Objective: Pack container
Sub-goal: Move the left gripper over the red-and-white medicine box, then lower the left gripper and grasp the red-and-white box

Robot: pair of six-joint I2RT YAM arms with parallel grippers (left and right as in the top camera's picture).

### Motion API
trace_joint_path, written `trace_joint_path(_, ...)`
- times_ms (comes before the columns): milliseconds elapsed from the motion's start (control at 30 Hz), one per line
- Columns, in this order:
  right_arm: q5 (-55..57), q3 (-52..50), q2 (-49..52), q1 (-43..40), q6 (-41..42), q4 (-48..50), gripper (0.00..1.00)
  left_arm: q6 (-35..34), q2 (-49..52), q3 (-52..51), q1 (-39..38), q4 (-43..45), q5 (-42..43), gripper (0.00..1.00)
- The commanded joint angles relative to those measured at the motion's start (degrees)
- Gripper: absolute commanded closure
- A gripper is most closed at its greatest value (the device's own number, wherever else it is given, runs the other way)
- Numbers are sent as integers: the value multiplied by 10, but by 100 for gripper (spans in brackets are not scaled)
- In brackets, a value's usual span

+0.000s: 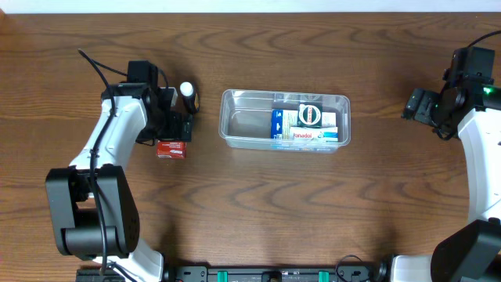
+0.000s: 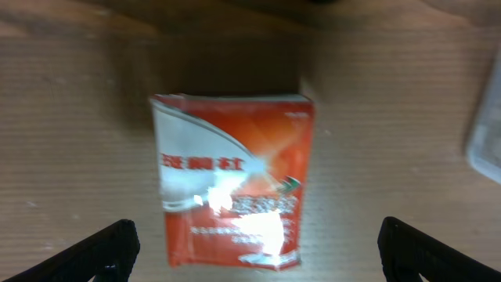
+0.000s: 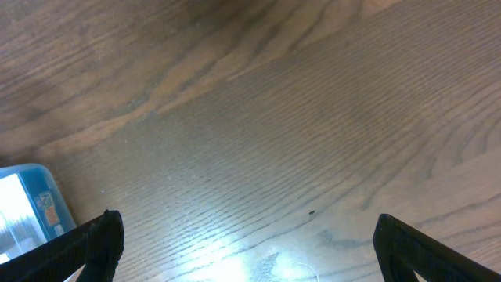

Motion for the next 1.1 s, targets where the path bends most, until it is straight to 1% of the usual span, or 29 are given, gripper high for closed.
trace_joint_path(0,6,3,-2,-7,-6,-1,1,6,0,-8,0,7,-52,2)
trace_joint_path(200,6,3,-2,-7,-6,-1,1,-10,1,-13,0,23,-58,2)
trace_joint_path(533,6,3,-2,-7,-6,-1,1,-10,3,-53,0,68,-56,2)
trace_joint_path(667,6,3,-2,-7,-6,-1,1,-9,3,-73,0,98,-35,2)
trace_joint_path(867,6,3,-2,-7,-6,-1,1,-9,3,-106,0,158,-36,2)
trace_joint_path(1067,6,3,-2,-7,-6,-1,1,-9,4,-113,0,172,-36,2)
